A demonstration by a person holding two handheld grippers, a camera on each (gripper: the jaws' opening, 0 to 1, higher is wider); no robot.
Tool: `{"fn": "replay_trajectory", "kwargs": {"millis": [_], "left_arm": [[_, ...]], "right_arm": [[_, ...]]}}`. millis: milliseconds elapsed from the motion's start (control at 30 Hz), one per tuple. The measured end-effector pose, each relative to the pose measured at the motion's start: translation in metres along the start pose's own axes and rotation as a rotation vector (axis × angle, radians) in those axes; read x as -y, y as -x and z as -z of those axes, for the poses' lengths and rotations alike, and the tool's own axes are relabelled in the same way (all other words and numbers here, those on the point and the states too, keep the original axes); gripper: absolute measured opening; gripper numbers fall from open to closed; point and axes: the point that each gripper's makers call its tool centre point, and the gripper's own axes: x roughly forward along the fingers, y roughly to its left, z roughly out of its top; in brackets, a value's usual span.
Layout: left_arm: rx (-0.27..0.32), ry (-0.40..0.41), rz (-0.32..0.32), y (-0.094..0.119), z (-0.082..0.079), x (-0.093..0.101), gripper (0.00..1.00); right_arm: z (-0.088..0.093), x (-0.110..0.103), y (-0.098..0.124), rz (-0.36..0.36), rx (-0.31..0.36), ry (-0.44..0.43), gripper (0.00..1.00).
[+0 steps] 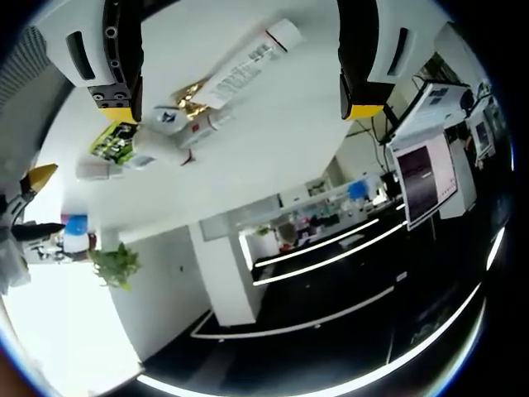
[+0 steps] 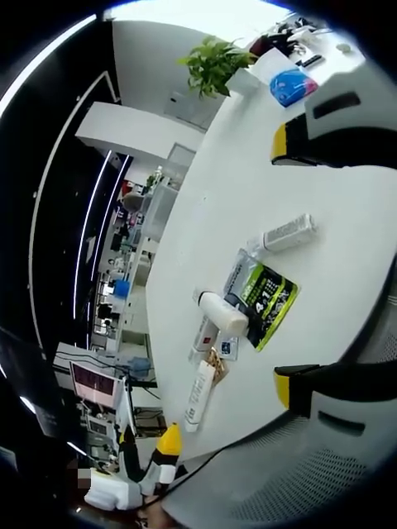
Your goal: Arrange the skincare products in the storage area until every visible bottle or jar stands upright without overlapping.
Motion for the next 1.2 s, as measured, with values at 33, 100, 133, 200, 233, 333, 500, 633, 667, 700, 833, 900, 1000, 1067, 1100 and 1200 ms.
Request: {"fn": "replay_trajectory", "kwargs": {"millis": [33,100,133,200,233,333,500,633,667,700,833,900,1000,1067,1100,1200], "left_arm": [[0.000,-0.001,-0.002,0.000,0.000,0.000,0.97],[0.003,0.000,-0.005,0.000,0.000,-0.001,0.97],[0.001,0.002,-0.005,0.000,0.000,-0.001,0.97],[0.005,0.000,-0.007,0.000,-0.001,-0.002,0.97],[0.008,0.000,-0.008,0.000,-0.001,-0.002,0.97],[0.004,-0.002,-0.010,0.000,0.000,-0.002,0.97],[0.002,-0.001,-0.001,0.000,0.000,-0.001,0.97],[0.001,-0.004,-0.005,0.000,0.000,-0.001,0.97],[0.000,-0.004,-0.004,0.000,0.001,-0.001,0.97],[-0.002,-0.004,-0.002,0.000,0.001,-0.001,0.97],[-0.011,-0.007,0.014,-0.001,0.003,0.002,0.97],[-0.011,-0.010,0.016,-0.002,0.004,0.002,0.97],[-0.015,-0.011,0.019,-0.002,0.004,0.002,0.97],[-0.022,-0.017,0.018,-0.002,0.005,0.002,0.97],[-0.022,-0.018,0.015,-0.002,0.005,0.002,0.97],[-0.010,-0.020,0.011,-0.002,0.003,0.001,0.97]], "right_arm": [[0.000,0.000,0.000,0.001,-0.001,0.000,1.00],[0.000,0.001,0.000,0.004,-0.001,0.001,1.00],[0.000,0.001,0.000,0.005,-0.002,0.001,1.00],[0.001,0.001,-0.001,0.003,-0.005,0.000,1.00],[0.002,0.001,-0.001,-0.001,-0.012,0.001,1.00],[0.004,0.000,-0.001,-0.005,-0.021,0.007,1.00],[0.007,0.000,-0.002,-0.007,-0.042,0.011,1.00],[0.007,-0.001,-0.001,-0.016,-0.054,0.022,1.00],[0.010,-0.002,0.000,-0.022,-0.076,0.027,1.00],[0.011,-0.003,0.000,-0.029,-0.085,0.030,1.00],[0.015,-0.010,0.001,-0.075,-0.113,0.024,1.00],[0.019,-0.014,0.001,-0.125,-0.148,0.018,1.00],[0.020,-0.015,0.001,-0.186,-0.187,0.070,1.00],[0.021,-0.016,0.000,-0.234,-0.219,0.091,1.00],[0.022,-0.017,0.000,-0.258,-0.236,0.086,1.00],[0.017,-0.017,-0.005,-0.300,-0.262,0.090,1.00]]}}
